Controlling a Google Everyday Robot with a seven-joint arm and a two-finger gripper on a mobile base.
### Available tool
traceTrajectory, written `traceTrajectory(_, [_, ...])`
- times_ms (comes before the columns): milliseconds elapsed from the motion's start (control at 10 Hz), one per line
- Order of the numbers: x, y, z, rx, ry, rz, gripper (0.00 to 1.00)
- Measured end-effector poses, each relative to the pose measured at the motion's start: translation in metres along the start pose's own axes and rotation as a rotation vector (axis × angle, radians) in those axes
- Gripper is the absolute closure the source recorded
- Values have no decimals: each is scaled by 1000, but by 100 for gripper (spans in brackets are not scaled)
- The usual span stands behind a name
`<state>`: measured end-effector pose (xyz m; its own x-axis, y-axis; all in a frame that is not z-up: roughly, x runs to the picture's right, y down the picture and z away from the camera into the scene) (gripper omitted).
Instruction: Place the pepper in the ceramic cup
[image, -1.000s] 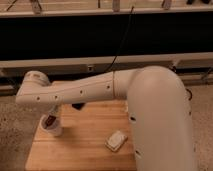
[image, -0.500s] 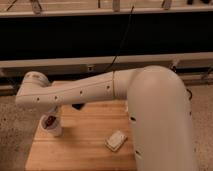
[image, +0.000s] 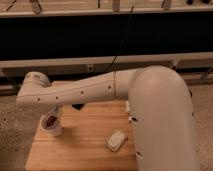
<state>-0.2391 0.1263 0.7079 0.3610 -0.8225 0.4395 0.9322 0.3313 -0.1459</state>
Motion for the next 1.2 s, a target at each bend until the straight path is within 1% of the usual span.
traceTrajectory(1200, [0,4,0,-21,15,55,95])
